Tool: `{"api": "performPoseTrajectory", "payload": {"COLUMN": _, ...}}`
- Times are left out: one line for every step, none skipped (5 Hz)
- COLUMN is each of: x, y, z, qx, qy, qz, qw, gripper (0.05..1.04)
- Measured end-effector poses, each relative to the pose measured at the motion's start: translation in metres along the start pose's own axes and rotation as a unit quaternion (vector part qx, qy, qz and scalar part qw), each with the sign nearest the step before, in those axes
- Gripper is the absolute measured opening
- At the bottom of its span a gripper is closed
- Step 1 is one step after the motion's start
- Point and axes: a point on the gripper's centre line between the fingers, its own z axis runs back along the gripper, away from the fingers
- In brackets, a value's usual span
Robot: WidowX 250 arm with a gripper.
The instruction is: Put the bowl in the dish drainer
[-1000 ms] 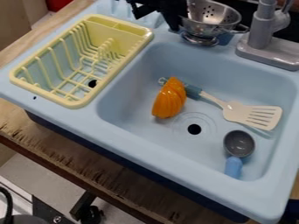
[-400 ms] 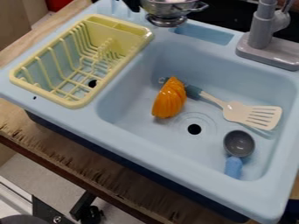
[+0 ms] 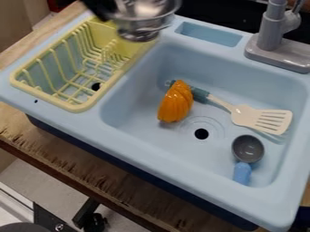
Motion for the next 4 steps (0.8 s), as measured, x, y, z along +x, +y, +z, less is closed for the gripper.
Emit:
{"api": "performPoseTrajectory", "payload": {"x": 0.002, "y": 0.031, "z": 0.013, "qx": 0.014, "qy": -0.011, "qz": -0.037, "qw": 0.9992, "gripper": 0.057}}
{"api": "performPoseTrajectory", "payload": {"x": -0.006, "y": 0.056, "z": 0.015, "qx": 0.008, "qy": -0.034, "qz": -0.014, "qw": 0.9993, "gripper": 0.057}}
{"api": "performPoseTrajectory", "payload": {"x": -0.024, "y": 0.069, "z": 0.012, "qx": 0.026, "qy": -0.060, "qz": 0.054, "qw": 0.9964, "gripper": 0.057}}
{"api": "performPoseTrajectory", "payload": {"x": -0.047, "y": 0.070, "z": 0.004, "qx": 0.031, "qy": -0.093, "qz": 0.159, "qw": 0.9823, "gripper": 0.057}}
